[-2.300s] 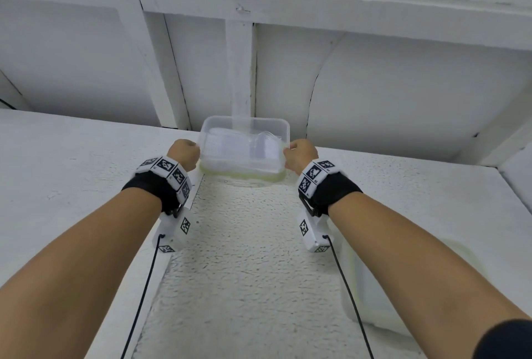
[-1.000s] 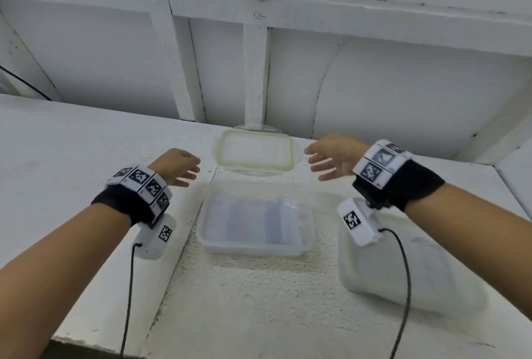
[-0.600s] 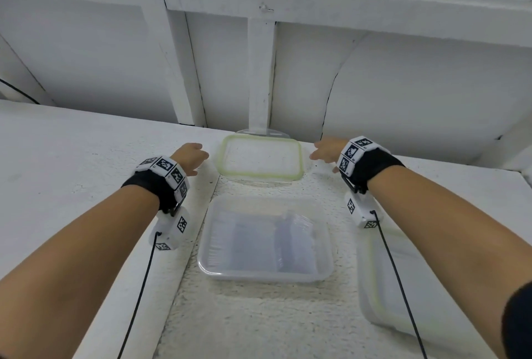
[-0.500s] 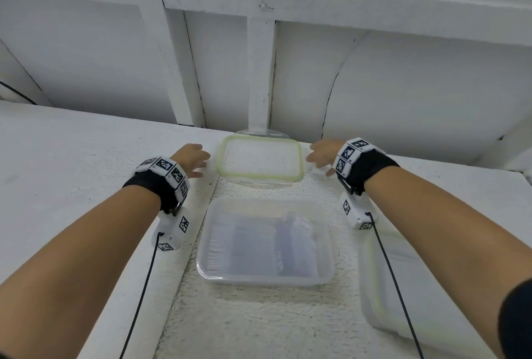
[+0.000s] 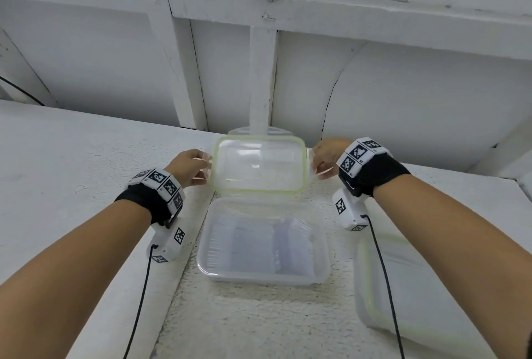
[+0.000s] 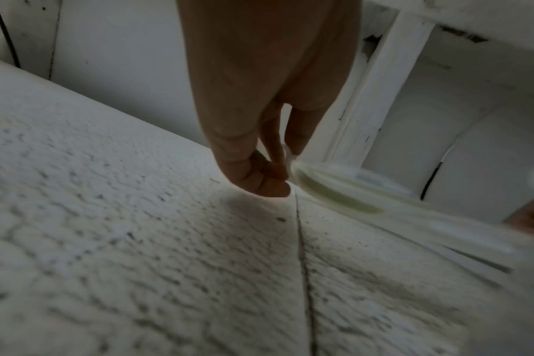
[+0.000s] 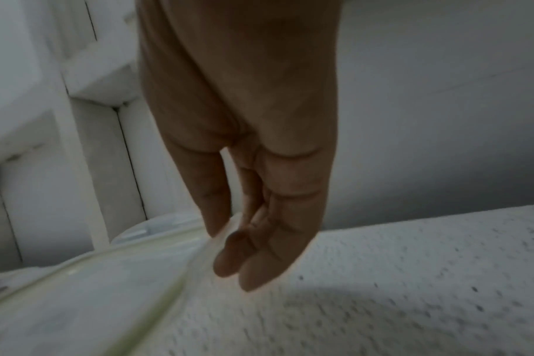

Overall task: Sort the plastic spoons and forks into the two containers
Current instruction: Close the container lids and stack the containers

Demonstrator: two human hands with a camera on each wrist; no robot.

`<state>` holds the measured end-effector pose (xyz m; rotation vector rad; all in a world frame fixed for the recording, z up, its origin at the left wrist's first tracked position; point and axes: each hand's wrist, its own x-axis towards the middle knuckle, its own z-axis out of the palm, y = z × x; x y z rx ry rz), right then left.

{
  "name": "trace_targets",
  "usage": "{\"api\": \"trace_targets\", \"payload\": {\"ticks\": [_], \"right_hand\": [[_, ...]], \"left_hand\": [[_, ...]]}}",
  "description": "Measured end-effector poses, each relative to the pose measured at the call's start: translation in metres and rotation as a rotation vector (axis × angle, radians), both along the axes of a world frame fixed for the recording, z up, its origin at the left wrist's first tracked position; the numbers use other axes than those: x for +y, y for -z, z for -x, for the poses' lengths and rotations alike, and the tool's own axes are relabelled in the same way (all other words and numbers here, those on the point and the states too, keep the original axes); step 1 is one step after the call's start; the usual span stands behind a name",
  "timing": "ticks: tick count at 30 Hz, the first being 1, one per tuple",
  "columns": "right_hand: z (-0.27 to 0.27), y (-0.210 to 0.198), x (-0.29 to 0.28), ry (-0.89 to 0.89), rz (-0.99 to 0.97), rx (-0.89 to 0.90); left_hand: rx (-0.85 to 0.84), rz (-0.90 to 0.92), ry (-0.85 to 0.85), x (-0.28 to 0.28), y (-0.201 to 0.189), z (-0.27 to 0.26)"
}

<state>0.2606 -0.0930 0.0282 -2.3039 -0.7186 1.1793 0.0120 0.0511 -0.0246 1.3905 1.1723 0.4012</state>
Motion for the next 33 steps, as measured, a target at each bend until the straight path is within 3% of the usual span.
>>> {"api": "trace_targets", "payload": {"ticks": [3, 6, 8, 15, 18, 23, 29, 33], "right_hand": [[0.002, -0.024, -0.019, -0.028, -0.150, 0.001], [0.012, -0.037, -0.051, -0.184, -0.272, -0.104], [0.021, -0.037, -0.074, -0.255, -0.302, -0.188], [0.051, -0.015, -0.133, -0.231, -0.335, -0.112], [0.058, -0.007, -0.140, -0.134, -0.284, -0.073], [0.070, 0.000, -0.149, 0.047, -0.306, 0.040], [0.076, 0.007, -0.148, 0.088, -0.282, 0.082], [0.077, 0.010, -0.145, 0.061, -0.221, 0.065]], "left_hand": [[-0.061, -0.143, 0.094, -0.011, -0.020, 0.015], [-0.081, -0.327, 0.170, -0.019, -0.037, 0.033], [-0.117, -0.406, 0.211, -0.027, -0.046, 0.047], [-0.070, -0.620, 0.408, -0.073, -0.037, 0.085], [-0.039, -0.557, 0.428, -0.085, -0.021, 0.090], [-0.063, -0.299, 0.388, -0.102, -0.006, 0.089], [-0.073, -0.181, 0.167, -0.117, -0.009, 0.082], [-0.015, -0.128, 0.118, -0.116, -0.007, 0.075]]}}
